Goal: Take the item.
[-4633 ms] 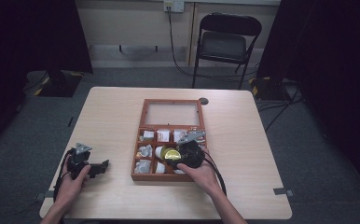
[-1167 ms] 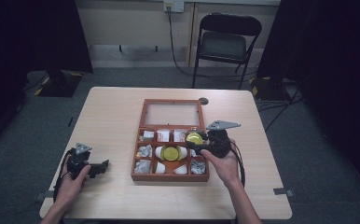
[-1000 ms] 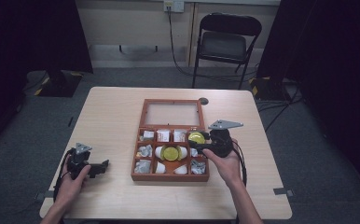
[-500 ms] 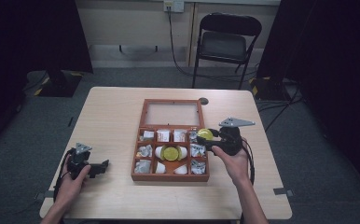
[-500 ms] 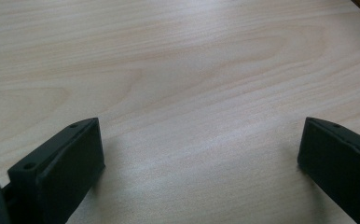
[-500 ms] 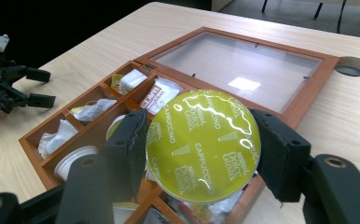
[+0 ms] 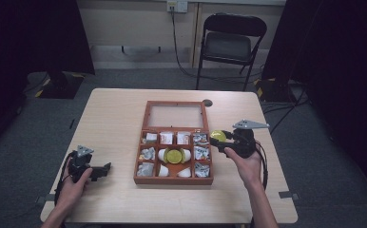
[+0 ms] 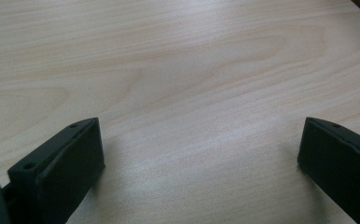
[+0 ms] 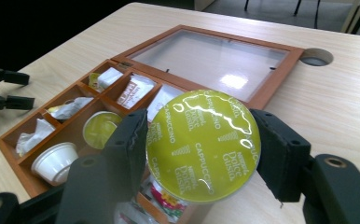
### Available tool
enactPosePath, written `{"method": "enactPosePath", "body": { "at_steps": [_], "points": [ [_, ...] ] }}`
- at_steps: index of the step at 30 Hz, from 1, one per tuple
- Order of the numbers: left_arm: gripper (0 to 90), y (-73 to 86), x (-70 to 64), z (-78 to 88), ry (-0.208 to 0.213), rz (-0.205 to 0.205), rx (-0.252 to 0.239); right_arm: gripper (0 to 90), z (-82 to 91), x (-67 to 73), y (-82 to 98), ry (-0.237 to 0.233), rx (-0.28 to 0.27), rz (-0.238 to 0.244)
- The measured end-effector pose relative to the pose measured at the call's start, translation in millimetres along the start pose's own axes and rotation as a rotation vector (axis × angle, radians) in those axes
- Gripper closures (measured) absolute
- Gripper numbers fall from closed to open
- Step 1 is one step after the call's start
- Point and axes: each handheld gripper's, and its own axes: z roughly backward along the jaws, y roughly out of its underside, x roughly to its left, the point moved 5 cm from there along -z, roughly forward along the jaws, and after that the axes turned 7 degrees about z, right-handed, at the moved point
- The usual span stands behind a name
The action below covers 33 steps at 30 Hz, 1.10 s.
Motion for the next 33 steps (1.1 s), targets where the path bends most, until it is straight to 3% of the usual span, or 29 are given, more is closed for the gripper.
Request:
{"method": "enactPosePath", "body": {
  "at_steps": [23,33],
  "points": [
    [0.0,0.0,0.0,0.0,0.0,0.0,0.0,39.9,5.4,-41.0,33.2,0.121,0.081,-0.043],
    [0.0,0.0,0.0,0.0,0.0,0.0,0.0,39.9,-4.7,-48.0,51.3,0.119,0.129,-0.068]
  ]
}}
